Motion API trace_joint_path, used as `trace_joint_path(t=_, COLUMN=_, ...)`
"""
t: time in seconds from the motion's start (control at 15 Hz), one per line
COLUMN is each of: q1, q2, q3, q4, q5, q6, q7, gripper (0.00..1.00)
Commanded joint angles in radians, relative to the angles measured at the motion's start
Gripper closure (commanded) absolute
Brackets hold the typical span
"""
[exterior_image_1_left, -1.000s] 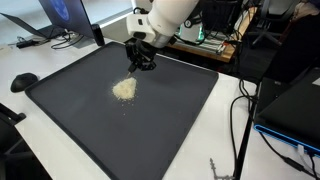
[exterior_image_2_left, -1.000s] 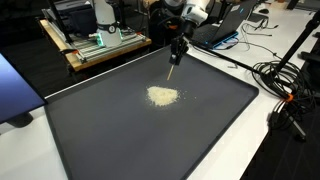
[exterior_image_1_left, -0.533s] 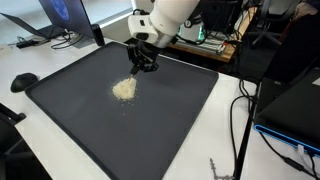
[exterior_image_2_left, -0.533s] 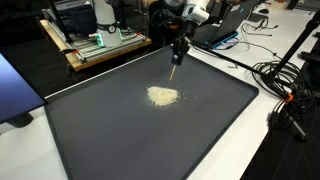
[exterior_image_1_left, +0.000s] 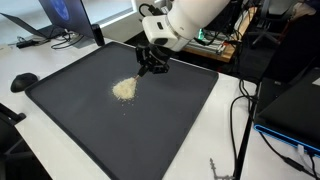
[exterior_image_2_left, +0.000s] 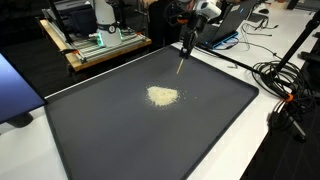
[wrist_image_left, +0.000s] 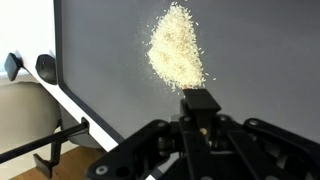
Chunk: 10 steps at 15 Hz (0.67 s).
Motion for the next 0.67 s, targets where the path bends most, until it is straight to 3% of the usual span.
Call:
trace_joint_path(t=0.0, q1=0.032, q2=0.105, q3=0.026, q4=0.141, q5=-0.026, q6=-0.132, q7=-0.093, gripper=0.97)
trace_joint_path(t=0.6, q1=0.108, q2=0.375, q3=0.021, q4=0.433, q5=-0.108, q6=-0.366, q7=-0.265, gripper=0.97)
